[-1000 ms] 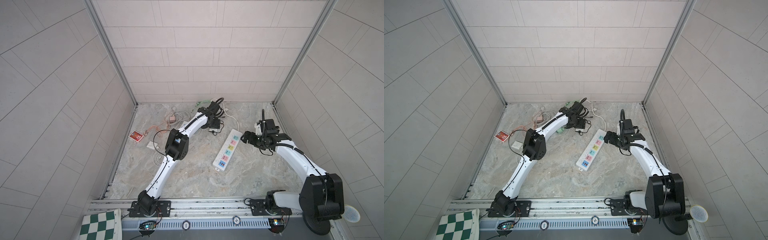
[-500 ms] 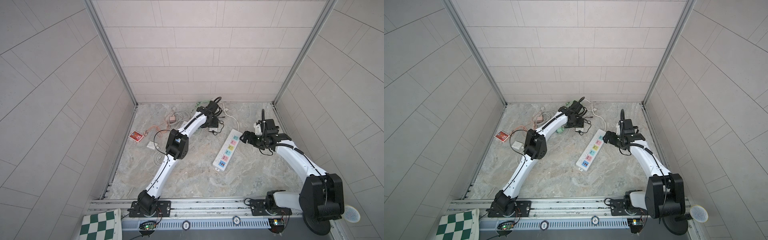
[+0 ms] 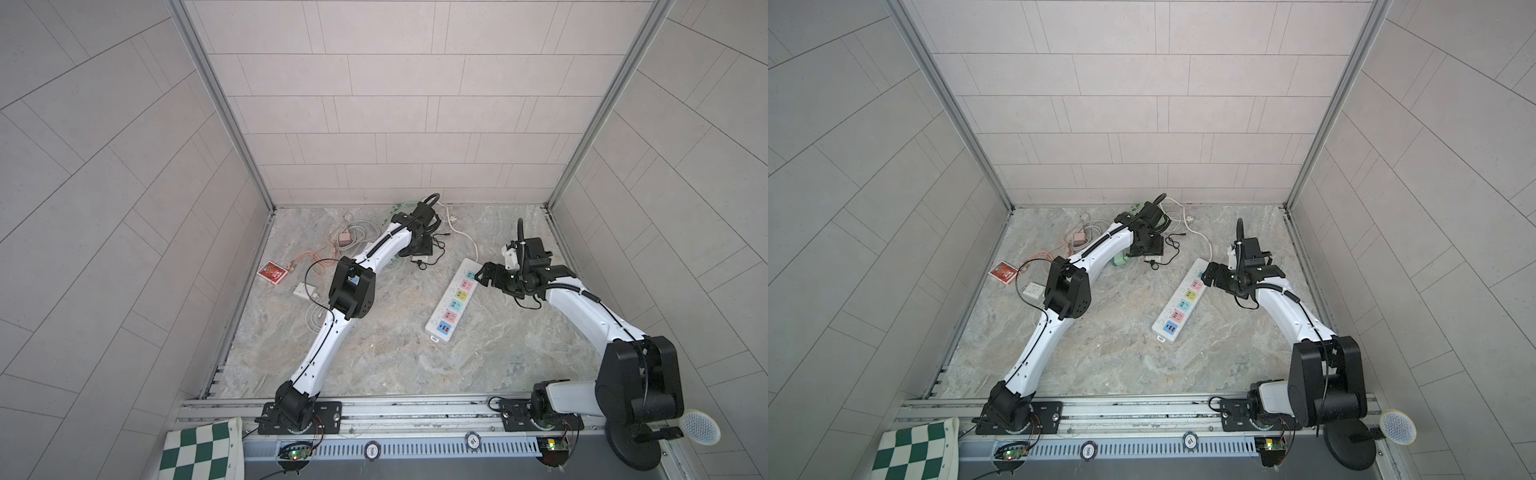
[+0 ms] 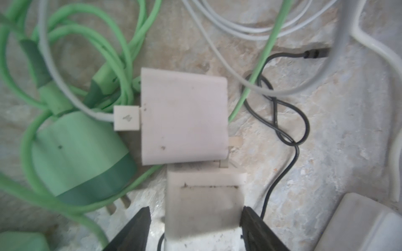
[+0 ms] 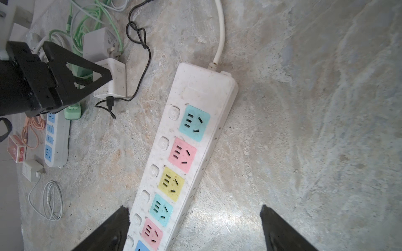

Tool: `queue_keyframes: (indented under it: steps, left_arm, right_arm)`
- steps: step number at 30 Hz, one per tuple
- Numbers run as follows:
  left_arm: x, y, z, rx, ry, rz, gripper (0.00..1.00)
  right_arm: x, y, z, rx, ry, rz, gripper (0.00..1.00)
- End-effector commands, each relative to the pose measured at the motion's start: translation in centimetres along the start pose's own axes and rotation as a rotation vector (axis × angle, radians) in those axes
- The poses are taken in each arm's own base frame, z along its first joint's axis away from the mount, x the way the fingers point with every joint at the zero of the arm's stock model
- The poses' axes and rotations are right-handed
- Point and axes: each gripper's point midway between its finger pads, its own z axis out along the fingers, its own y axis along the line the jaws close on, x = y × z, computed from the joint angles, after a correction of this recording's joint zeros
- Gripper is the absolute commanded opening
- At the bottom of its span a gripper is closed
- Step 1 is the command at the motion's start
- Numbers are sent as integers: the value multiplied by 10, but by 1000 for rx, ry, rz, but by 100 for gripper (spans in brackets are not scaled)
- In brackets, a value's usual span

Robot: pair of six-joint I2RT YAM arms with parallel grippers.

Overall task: Insert plugs into power strip
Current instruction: Pick up the plug from the top-center of the table.

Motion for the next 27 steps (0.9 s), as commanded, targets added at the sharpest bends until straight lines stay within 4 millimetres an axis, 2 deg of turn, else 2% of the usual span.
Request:
queue_keyframes:
  steps: [1,7,14,19,27]
  left_arm:
    - [14,42,-4,-145,46,-14,76]
    - [6,37,-1,-107,39,9,78]
    - [2,18,8,-13,48,145,82]
    - [2,17,7,-5,52,219,84]
    - [8,18,20,-12,80,298,84]
  right_arm:
    - [5,1,5,-1,20,-20,95]
    - [3,3,3,-6,18,-34,95]
    - [7,3,5,-13,37,-46,95]
    - [9,3,8,-20,46,-42,95]
    - [9,4,8,-22,47,-42,95]
